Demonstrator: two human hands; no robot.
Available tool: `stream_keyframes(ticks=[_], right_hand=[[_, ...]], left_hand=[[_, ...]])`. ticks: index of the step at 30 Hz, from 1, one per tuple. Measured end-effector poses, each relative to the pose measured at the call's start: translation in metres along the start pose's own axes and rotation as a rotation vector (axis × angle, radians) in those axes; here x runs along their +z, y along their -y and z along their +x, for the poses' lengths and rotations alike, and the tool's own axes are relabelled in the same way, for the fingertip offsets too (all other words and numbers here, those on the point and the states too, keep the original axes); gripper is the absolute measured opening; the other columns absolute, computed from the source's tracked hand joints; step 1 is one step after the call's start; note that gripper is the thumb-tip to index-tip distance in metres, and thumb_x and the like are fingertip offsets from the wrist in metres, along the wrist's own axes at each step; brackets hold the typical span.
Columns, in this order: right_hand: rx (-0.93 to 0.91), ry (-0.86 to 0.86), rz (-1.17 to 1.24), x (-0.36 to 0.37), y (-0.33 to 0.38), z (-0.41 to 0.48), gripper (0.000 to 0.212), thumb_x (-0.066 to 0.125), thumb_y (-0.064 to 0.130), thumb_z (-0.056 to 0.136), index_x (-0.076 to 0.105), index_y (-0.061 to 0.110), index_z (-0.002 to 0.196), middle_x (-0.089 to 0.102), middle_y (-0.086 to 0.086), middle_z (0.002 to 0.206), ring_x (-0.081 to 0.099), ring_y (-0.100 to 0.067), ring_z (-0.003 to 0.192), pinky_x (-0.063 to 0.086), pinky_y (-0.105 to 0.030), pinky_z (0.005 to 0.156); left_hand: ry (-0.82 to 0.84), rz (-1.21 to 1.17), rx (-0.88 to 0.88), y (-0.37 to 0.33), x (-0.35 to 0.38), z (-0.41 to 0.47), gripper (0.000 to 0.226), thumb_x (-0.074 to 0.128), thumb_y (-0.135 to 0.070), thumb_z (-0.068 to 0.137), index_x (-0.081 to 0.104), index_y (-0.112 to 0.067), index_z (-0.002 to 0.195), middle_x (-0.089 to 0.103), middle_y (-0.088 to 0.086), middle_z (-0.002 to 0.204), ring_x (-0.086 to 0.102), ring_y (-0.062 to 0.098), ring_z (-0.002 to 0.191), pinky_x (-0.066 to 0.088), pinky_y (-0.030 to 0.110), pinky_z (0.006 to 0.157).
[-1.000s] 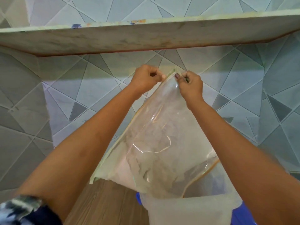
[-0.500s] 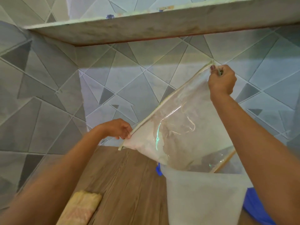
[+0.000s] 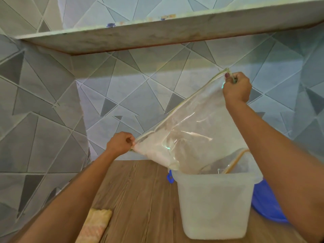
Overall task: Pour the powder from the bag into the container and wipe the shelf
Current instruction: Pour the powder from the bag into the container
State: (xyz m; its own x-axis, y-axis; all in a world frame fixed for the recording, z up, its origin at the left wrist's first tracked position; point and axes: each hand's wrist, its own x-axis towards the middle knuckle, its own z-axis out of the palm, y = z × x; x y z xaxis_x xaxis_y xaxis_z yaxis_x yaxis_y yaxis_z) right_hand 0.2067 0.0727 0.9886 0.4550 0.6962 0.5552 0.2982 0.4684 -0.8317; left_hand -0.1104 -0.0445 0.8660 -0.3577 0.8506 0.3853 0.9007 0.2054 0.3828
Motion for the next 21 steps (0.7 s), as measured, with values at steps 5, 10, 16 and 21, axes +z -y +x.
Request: stream_keyframes(ticks=[5, 10, 16, 21], right_hand=[[-0.026, -0.02, -0.012, -0.018, -0.005, 0.012, 0.016, 0.05, 0.033, 0.095, 0.05, 0.022, 0.084, 0.052, -0.003, 0.084, 0.048, -0.021, 0.077, 0.038, -0.03, 0.07], [0.001, -0.031, -0.038, -0.036, -0.013, 0.028, 0.017, 0.05, 0.035, 0.094, 0.053, 0.022, 0.084, 0.054, -0.002, 0.084, 0.05, -0.021, 0.079, 0.047, -0.038, 0.079], [0.011, -0.083, 0.014, -0.058, -0.02, 0.058, 0.017, 0.052, 0.035, 0.093, 0.054, 0.022, 0.083, 0.053, -0.001, 0.086, 0.049, -0.019, 0.08, 0.047, -0.036, 0.078], [0.007, -0.104, 0.035, -0.072, -0.027, 0.083, 0.02, 0.052, 0.037, 0.093, 0.05, 0.021, 0.082, 0.053, -0.001, 0.087, 0.048, -0.019, 0.08, 0.038, -0.03, 0.072]], left_hand=[[-0.133, -0.067, 0.004, -0.029, -0.011, 0.011, 0.02, 0.054, -0.006, 0.083, 0.071, -0.014, 0.09, 0.07, 0.01, 0.102, 0.062, 0.029, 0.098, 0.047, 0.032, 0.081], [-0.183, -0.105, 0.004, -0.066, -0.021, 0.023, 0.024, 0.052, -0.003, 0.082, 0.071, -0.017, 0.087, 0.07, 0.01, 0.101, 0.062, 0.031, 0.099, 0.048, 0.034, 0.08], [-0.315, -0.208, -0.013, -0.095, -0.038, 0.036, 0.028, 0.052, -0.002, 0.079, 0.064, -0.026, 0.07, 0.071, 0.011, 0.092, 0.065, 0.033, 0.093, 0.053, 0.038, 0.083], [-0.352, -0.221, 0.011, -0.121, -0.052, 0.044, 0.027, 0.053, -0.003, 0.083, 0.063, -0.027, 0.073, 0.07, 0.012, 0.089, 0.066, 0.032, 0.089, 0.055, 0.043, 0.084]])
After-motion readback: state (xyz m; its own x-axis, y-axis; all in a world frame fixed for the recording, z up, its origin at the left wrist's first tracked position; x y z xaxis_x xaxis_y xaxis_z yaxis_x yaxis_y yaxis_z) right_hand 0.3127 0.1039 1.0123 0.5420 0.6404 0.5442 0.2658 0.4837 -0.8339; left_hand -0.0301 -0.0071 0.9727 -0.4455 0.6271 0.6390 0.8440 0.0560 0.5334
